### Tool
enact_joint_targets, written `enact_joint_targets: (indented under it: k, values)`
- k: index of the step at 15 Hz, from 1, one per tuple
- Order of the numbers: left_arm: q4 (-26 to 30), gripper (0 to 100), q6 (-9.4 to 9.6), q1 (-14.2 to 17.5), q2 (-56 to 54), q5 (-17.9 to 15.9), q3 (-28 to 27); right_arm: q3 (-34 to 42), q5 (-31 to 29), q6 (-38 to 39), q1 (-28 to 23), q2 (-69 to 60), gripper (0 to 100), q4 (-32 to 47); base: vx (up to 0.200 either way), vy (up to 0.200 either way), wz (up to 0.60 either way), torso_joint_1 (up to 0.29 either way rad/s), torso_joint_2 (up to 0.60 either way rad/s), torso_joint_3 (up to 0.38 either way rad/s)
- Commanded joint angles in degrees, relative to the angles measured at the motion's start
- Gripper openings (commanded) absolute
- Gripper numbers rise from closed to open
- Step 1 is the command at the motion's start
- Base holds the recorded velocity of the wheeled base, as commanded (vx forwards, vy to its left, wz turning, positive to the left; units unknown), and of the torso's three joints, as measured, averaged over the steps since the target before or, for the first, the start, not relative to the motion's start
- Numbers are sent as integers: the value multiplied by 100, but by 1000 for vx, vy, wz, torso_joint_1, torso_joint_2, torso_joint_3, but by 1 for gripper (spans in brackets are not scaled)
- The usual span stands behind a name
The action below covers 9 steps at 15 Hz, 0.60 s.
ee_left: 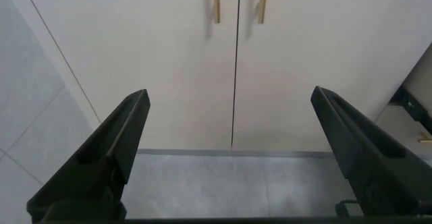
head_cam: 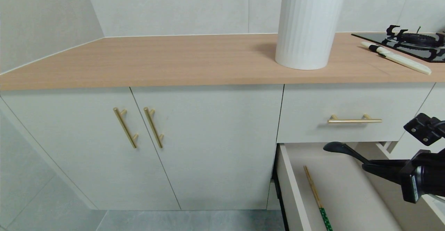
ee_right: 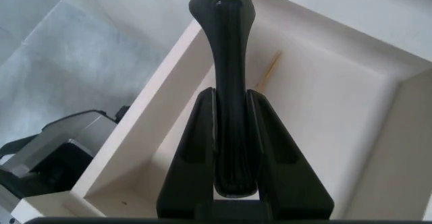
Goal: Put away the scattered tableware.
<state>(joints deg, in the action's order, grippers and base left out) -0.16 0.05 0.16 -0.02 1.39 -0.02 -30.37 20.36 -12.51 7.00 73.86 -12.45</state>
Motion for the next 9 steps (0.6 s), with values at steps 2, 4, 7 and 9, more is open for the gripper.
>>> enact_joint_targets:
  k: [2, 4, 7, 9]
  values:
    - [-2, 100, 4, 2, 2, 2, 2, -13, -296, 20, -5, 612, 0, -188, 0, 0, 0, 0, 0, 0]
    - [-2, 100, 4, 2, 2, 2, 2, -145, -1482, 38, 3, 1289, 0, -214, 0, 0, 0, 0, 0, 0]
    - [-2, 100, 4, 2, 2, 2, 2, -435, -2089, 451, 3, 2062, 0, -214, 0, 0, 0, 0, 0, 0]
    - [-2, 100, -5, 2, 2, 2, 2, -611, -2106, 723, -5, 2449, 0, -214, 0, 0, 0, 0, 0, 0]
